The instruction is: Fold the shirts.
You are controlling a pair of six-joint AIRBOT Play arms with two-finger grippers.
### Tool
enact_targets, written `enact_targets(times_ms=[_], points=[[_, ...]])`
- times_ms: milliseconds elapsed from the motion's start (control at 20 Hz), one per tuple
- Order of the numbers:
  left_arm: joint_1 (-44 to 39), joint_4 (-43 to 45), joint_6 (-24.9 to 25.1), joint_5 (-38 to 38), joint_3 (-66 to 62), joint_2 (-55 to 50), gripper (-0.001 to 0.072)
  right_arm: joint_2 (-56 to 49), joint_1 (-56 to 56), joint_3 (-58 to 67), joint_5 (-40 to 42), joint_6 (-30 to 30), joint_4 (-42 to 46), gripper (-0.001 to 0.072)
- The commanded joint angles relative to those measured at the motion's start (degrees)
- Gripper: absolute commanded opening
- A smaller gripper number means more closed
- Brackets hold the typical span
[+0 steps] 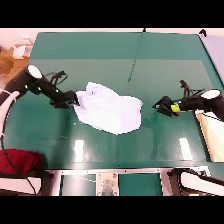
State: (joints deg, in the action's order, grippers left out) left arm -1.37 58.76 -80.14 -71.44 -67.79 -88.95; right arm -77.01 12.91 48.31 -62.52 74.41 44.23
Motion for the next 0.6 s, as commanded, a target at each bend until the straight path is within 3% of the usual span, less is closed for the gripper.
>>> enact_targets(times_ms=[0, 150, 200, 250, 350, 400, 450, 550], points=[[-0.26, -6.01, 3.3, 11.15, 7.28, -0.17, 0.072, -10.88, -3.56, 5.84, 0.13, -4.22, -5.9, 0.042], [-0.35, -6.25, 3.76, 11.67, 8.87, -0.17, 0.0715, -17.7, -8.04, 12.15, 0.15, -4.2, -5.9, 0.042], [-0.35, -6.38, 3.76, 11.39, 9.14, -0.17, 0.0623, -19.47, -9.01, 14.03, 0.13, -4.17, -5.9, 0.0418], [-0.35, -6.73, 3.78, 11.21, 9.51, -0.17, 0.0468, -21.07, -9.73, 15.8, 0.13, -4.15, -5.9, 0.0385], [-0.35, -7.15, 4.11, 11.17, 9.6, -0.15, 0.0036, -22.6, -9.97, 18.05, 0.09, -3.91, -5.92, 0.0246], [-0.35, -8.81, 5.31, 10.8, 9.57, -0.09, 0.0019, -22.6, -9.94, 18.82, -0.07, -3.93, -5.92, 0.01], [-0.35, -10.45, 6.25, 10.14, 9.22, 0.09, 0.0018, -22.49, -9.79, 19.87, -0.83, -3.82, -5.92, 0.0017], [-0.33, -11.06, 6.8, 7.41, 6.03, 1.09, 0.0018, -22.03, -9.22, 23.34, -3.89, -2.82, -5.92, 0.0016]])
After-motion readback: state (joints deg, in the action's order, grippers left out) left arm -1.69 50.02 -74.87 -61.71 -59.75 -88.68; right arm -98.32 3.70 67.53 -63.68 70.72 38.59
